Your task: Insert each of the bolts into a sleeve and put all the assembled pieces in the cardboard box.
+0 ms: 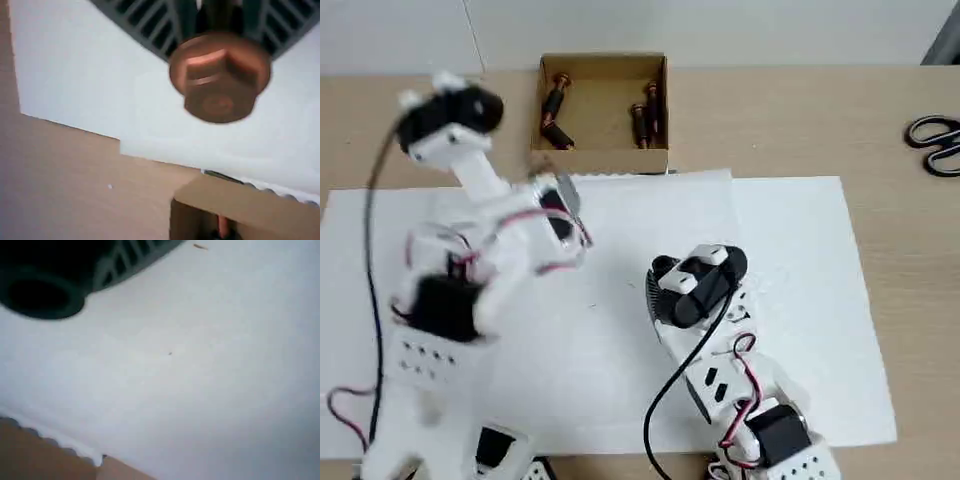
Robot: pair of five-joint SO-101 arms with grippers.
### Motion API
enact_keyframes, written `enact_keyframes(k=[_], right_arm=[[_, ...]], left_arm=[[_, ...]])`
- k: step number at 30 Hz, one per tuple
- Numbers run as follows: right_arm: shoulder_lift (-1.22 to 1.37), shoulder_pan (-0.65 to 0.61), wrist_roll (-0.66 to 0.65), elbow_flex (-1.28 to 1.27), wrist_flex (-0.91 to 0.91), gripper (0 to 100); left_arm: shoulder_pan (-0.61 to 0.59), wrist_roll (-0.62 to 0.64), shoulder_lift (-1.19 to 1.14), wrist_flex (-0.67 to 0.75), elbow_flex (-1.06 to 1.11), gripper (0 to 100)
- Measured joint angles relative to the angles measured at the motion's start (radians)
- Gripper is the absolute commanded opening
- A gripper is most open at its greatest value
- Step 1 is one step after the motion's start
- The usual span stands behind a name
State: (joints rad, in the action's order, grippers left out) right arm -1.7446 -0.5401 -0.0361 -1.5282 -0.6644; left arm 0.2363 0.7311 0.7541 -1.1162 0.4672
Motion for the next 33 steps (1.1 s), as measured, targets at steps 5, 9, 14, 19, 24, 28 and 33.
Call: enact_keyframes(k=[5, 9, 14, 19, 24, 28, 33], right_arm=[[0.0, -0.029, 0.0, -0.028, 0.044, 0.4], [0.0, -0.058, 0.0, -0.028, 0.046, 0.4], [0.0, -0.114, 0.0, -0.035, 0.046, 0.4], [0.0, -0.16, 0.0, -0.077, 0.049, 0.4], [0.002, -0.16, 0.0, -0.081, 0.051, 0.4], [0.002, -0.16, 0.0, -0.081, 0.052, 0.4], [0.002, -0.16, 0.0, -0.081, 0.052, 0.4]], left_arm=[[0.043, 0.02, 0.269, 0.304, 0.391, 0], [0.061, 0.02, 0.468, 0.423, 0.615, 0], [0.063, 0.021, 0.588, 0.433, 0.701, 0], [0.063, 0.021, 0.603, 0.439, 0.712, 0], [0.091, 0.021, 0.605, 0.439, 0.712, 0], [0.16, 0.021, 0.609, 0.439, 0.712, 0], [0.203, 0.021, 0.609, 0.439, 0.712, 0]])
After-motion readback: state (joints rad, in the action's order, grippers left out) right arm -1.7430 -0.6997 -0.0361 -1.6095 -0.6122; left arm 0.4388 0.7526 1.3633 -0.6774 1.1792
